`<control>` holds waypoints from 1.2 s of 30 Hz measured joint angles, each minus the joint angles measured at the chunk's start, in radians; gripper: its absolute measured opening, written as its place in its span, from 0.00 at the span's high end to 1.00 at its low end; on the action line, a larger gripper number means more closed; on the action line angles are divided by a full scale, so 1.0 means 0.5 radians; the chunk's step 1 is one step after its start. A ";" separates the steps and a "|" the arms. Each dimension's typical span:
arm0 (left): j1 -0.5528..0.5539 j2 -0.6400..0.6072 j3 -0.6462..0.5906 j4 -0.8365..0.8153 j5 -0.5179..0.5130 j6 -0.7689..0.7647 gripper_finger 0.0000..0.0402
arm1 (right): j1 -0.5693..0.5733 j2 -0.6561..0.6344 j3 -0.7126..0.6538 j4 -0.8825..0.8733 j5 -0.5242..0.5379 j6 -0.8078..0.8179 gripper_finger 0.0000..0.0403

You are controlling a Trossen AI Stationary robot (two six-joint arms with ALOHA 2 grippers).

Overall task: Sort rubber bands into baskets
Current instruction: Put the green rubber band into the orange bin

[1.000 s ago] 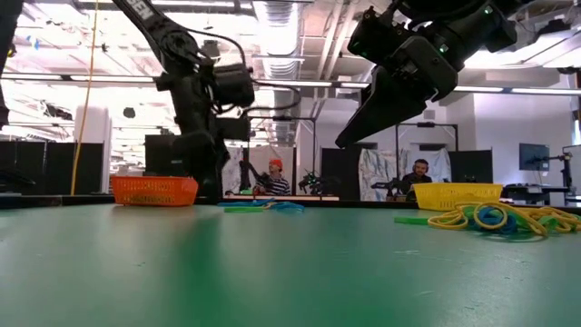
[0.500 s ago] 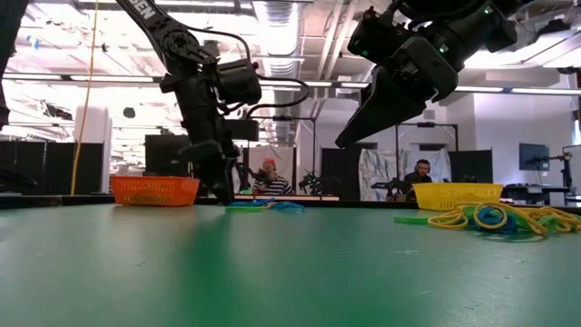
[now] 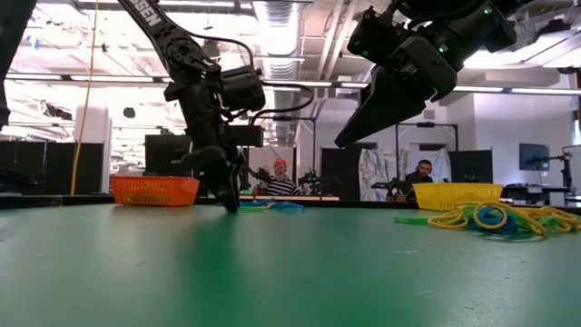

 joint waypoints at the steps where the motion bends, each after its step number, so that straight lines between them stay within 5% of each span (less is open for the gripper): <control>1: 0.000 0.016 0.001 0.004 0.001 0.000 0.77 | 0.000 0.000 0.000 -0.001 0.000 0.005 0.41; 6: 0.002 0.051 0.006 0.011 -0.024 -0.001 0.81 | 0.014 0.000 -0.001 -0.007 0.000 0.007 0.41; 13: 0.014 0.051 0.062 -0.026 -0.039 -0.003 0.99 | 0.013 0.000 0.000 -0.006 -0.001 0.005 0.41; 20: 0.015 0.064 0.209 -0.207 -0.096 0.002 1.00 | 0.015 0.000 0.000 -0.007 -0.001 0.005 0.41; 36: 0.045 -0.135 0.469 -0.727 -0.586 0.051 1.00 | 0.013 0.000 -0.001 -0.038 -0.001 -0.018 0.41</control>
